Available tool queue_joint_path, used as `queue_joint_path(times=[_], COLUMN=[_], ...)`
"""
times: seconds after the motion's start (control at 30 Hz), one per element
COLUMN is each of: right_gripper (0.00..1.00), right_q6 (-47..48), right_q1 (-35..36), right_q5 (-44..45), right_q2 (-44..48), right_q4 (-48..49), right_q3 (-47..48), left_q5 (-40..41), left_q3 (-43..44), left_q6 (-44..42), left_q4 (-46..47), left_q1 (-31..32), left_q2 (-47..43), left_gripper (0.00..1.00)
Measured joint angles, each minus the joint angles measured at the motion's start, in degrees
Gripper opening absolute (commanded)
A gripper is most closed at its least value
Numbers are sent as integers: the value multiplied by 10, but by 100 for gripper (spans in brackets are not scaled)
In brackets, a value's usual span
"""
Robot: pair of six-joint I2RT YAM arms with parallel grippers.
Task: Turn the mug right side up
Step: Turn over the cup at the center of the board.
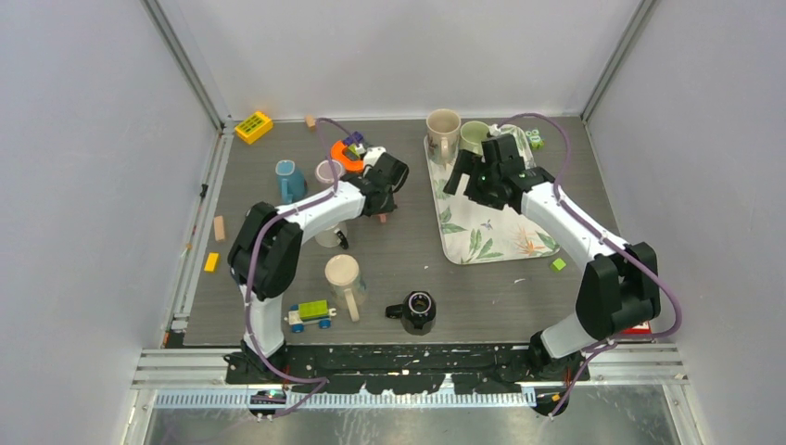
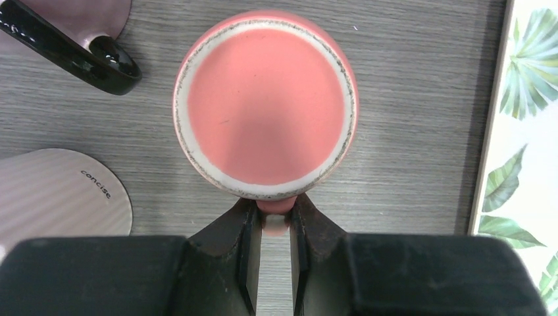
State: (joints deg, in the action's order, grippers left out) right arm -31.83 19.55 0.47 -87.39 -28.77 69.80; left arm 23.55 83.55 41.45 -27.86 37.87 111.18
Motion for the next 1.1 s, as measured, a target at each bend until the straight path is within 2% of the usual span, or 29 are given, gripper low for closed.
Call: queue_joint_path(times=[0.2, 0.57, 0.8, 1.1], right_gripper=[100, 99, 89, 68], right_q6=[-27, -104, -178, -278], right_q1=[-3, -34, -44, -48], right_q5=[-54, -206, -296, -368], right_q2=[9, 18, 23, 18], right_q4=[51, 227, 378, 561], right_q3=[-35, -135, -173, -187], left_q5=[-39, -167, -253, -343], left_q3=[-36, -66, -67, -90], left_q6=[-3, 47, 126, 245], left_q4=[37, 149, 230, 336], left_q1=[-2, -27, -45, -57], left_q2=[-37, -128, -147, -147], left_gripper=[0, 0, 0, 0])
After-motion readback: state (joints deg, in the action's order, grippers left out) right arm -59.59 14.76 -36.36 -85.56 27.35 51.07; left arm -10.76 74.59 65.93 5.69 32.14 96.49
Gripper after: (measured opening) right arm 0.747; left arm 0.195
